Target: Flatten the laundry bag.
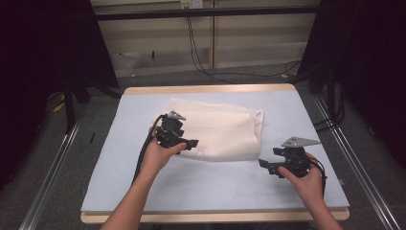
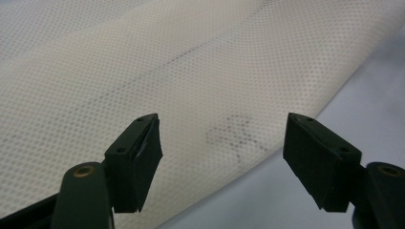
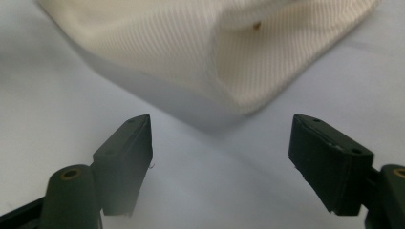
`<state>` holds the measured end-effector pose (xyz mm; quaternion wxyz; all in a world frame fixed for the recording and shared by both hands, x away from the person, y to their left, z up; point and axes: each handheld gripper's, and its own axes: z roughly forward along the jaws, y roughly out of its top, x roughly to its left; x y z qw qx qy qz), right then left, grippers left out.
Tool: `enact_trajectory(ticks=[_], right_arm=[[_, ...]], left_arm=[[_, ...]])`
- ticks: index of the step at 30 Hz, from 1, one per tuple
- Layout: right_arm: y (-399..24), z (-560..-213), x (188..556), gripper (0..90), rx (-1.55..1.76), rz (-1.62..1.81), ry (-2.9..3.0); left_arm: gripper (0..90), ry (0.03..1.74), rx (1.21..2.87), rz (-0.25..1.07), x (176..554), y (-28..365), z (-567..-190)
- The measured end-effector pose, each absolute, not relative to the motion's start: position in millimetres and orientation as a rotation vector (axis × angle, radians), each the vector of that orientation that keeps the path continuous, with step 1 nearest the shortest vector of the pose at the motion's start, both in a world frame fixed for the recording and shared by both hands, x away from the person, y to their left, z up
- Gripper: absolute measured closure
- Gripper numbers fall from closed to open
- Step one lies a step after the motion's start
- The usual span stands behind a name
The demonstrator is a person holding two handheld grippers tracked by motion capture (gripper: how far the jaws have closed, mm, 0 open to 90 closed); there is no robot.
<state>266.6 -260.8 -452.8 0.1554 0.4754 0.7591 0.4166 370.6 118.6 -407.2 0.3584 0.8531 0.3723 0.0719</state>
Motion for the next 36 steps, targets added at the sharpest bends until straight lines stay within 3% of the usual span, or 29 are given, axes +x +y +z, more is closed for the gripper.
enact_trajectory(ticks=[8, 24, 33, 36], right_arm=[[-254.6, -436.3, 290.8, 25.2, 1.523, 1.295, 2.032], [-236.0, -428.3, 347.8, 23.2, 1.730, 1.228, 1.981], [-228.5, -435.0, 373.2, 27.2, 1.794, 1.190, 1.998], [-229.0, -441.9, 383.9, 37.7, 1.839, 1.175, 1.997]], left_arm=[[30.1, 1.005, 2.213, 0.203, 377.3, 138.8, -425.0], [35.1, 0.988, 2.195, 0.167, 375.8, 136.5, -454.3], [38.1, 0.964, 2.198, 0.179, 374.8, 133.3, -457.6], [38.6, 0.961, 2.202, 0.160, 376.1, 131.6, -459.3]])
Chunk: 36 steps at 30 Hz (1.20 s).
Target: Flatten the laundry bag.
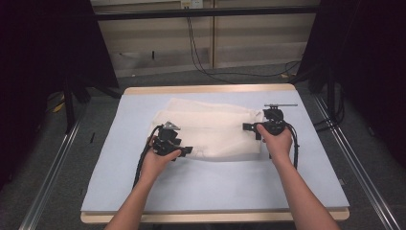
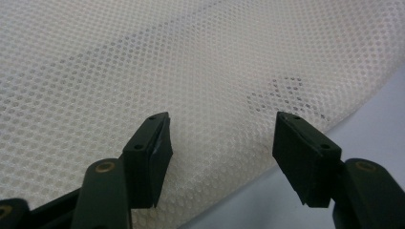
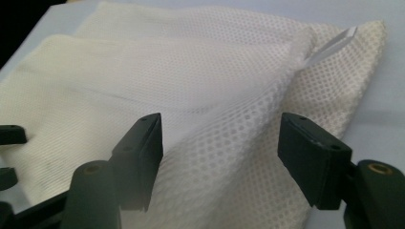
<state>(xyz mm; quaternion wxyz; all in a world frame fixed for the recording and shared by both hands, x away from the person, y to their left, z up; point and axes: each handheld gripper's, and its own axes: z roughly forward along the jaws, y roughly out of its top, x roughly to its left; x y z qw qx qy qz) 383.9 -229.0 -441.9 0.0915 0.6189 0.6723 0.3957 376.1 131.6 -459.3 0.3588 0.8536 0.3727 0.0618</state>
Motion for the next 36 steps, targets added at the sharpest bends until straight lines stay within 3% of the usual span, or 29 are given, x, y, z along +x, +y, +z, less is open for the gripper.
enact_trajectory(ticks=[4, 7, 8, 11, 22, 36], right_arm=[[-227.3, -447.4, 389.6, 53.9, 1.861, 1.145, 2.023], [-228.1, -448.2, 390.3, 60.1, 1.847, 1.142, 2.033], [-228.5, -448.6, 390.1, 71.4, 1.831, 1.173, 2.082], [-226.7, -445.4, 386.3, 81.2, 1.779, 1.222, 2.132], [-204.6, -425.7, 348.7, 83.7, 1.358, 1.360, 2.268], [-198.5, -448.5, 299.3, 83.7, 1.061, 1.341, 2.420]], left_arm=[[38.9, 0.948, 2.207, 0.155, 376.1, 128.7, -460.1], [39.7, 0.931, 2.220, 0.145, 377.5, 129.9, -459.9], [40.1, 0.961, 2.198, 0.140, 376.8, 128.0, -460.9], [40.3, 0.949, 2.209, 0.135, 376.8, 126.8, -462.4], [40.9, 0.966, 2.215, 0.139, 375.4, 120.3, -468.0], [41.3, 0.981, 2.224, 0.163, 373.3, 116.4, -470.4]])
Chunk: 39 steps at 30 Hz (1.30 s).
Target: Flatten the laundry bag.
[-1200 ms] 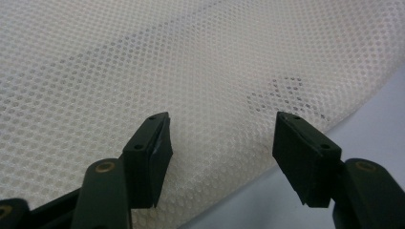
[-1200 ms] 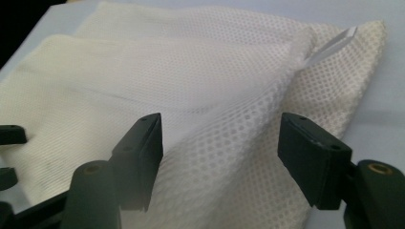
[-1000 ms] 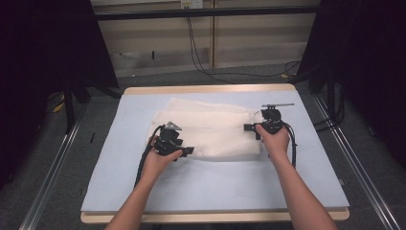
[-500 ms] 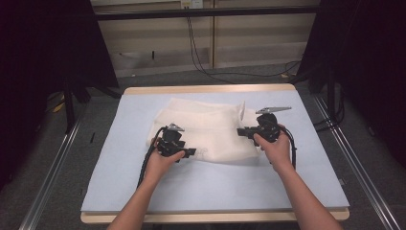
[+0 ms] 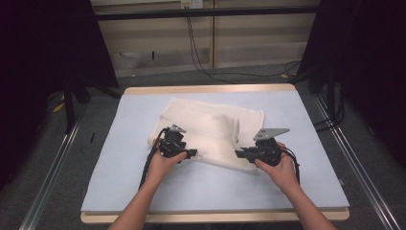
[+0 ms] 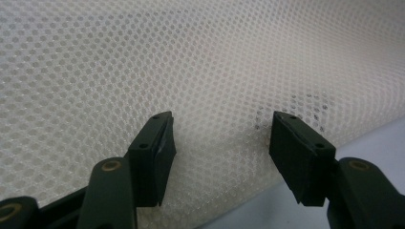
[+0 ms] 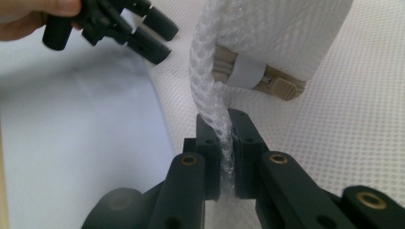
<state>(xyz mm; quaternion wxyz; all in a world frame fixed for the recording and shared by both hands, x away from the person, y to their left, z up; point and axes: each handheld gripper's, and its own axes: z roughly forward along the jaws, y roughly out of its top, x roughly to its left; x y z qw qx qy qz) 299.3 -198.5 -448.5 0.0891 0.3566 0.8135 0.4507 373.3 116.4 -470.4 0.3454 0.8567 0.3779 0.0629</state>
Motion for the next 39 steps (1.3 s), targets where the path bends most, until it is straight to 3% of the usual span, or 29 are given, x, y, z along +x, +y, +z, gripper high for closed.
enact_trajectory(ticks=[14, 25, 33, 39], right_arm=[[-183.2, -475.8, 276.0, 83.6, 0.939, 1.267, 2.582], [-180.2, -478.8, 272.2, 83.8, 0.903, 1.237, 2.604], [-177.5, -479.3, 270.1, 83.8, 0.870, 1.206, 2.616], [-175.8, -479.6, 269.0, 83.8, 0.849, 1.195, 2.621]], left_arm=[[41.6, 1.000, 2.190, 0.135, 373.0, 119.5, -467.7], [32.5, 1.004, 2.097, 0.112, 373.1, 126.0, -445.9], [28.3, 0.952, 2.075, 0.094, 375.0, 125.8, -437.4], [30.1, 0.883, 2.038, 0.101, 374.9, 113.2, -435.3]])
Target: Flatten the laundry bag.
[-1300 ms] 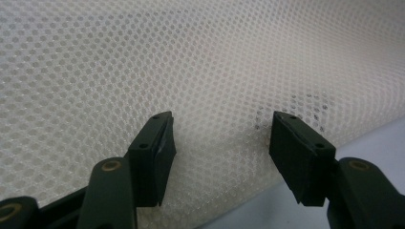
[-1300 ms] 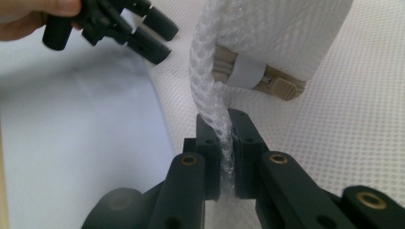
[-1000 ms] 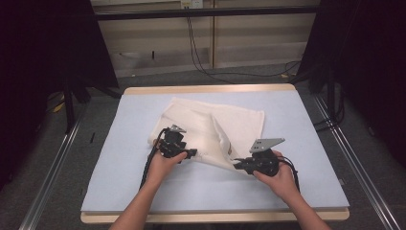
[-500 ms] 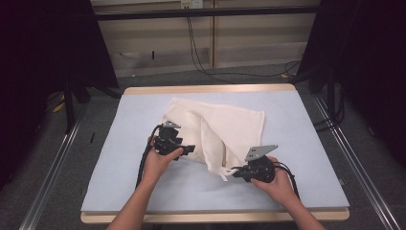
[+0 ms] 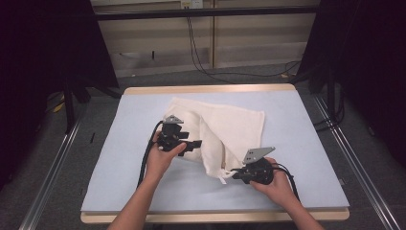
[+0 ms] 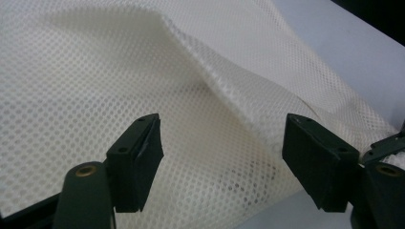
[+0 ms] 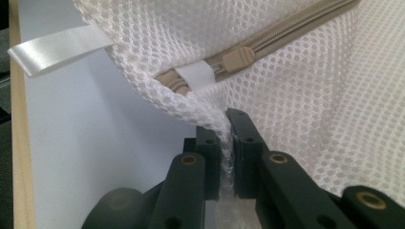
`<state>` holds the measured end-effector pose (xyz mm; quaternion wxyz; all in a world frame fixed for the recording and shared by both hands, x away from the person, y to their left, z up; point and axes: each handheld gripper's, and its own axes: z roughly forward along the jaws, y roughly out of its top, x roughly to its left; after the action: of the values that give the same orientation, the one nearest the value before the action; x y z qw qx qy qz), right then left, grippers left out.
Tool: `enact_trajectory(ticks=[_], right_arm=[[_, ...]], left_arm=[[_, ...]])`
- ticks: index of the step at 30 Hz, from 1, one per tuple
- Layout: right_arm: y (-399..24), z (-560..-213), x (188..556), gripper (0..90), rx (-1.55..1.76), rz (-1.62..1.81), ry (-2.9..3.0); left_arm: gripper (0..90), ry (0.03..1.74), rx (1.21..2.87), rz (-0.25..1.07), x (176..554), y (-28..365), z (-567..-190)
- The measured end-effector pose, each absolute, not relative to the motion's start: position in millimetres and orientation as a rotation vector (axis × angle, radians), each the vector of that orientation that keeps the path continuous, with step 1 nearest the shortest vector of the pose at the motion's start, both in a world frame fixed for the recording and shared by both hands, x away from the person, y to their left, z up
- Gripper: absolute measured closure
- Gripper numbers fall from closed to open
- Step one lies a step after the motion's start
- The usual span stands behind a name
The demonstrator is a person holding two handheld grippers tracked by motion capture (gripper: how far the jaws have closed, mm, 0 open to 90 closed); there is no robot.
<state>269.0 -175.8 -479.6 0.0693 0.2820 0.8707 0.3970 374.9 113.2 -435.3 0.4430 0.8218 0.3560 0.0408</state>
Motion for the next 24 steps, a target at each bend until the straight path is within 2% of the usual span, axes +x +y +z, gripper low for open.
enact_trajectory(ticks=[5, 8, 14, 16, 17, 18, 22, 24], right_arm=[[-174.5, -480.0, 267.8, 83.7, 0.823, 1.185, 2.628], [-173.6, -480.2, 266.7, 83.7, 0.804, 1.175, 2.632], [-173.3, -480.0, 266.2, 83.6, 0.803, 1.173, 2.630], [-173.3, -480.0, 266.2, 83.5, 0.800, 1.172, 2.630], [-173.6, -479.7, 266.2, 83.2, 0.802, 1.174, 2.630], [-173.6, -479.7, 266.2, 83.2, 0.802, 1.174, 2.630], [-175.8, -477.5, 266.6, 78.9, 0.827, 1.189, 2.634], [-180.9, -471.9, 266.3, 71.6, 0.844, 1.208, 2.628]], left_arm=[[32.4, 0.860, 2.033, 0.096, 378.1, 106.3, -436.2], [37.8, 0.861, 2.033, 0.059, 378.6, 99.0, -441.4], [59.3, 0.872, 2.070, 0.070, 378.8, 95.3, -443.3], [68.0, 0.905, 2.097, 0.083, 377.5, 95.6, -442.9], [76.0, 0.937, 2.099, 0.033, 376.7, 97.2, -442.6], [79.4, 0.937, 2.099, 0.033, 376.7, 97.2, -442.6], [85.4, 0.962, 2.096, 0.007, 372.9, 101.2, -440.3], [85.6, 0.965, 2.099, -0.003, 369.2, 106.4, -442.1]])
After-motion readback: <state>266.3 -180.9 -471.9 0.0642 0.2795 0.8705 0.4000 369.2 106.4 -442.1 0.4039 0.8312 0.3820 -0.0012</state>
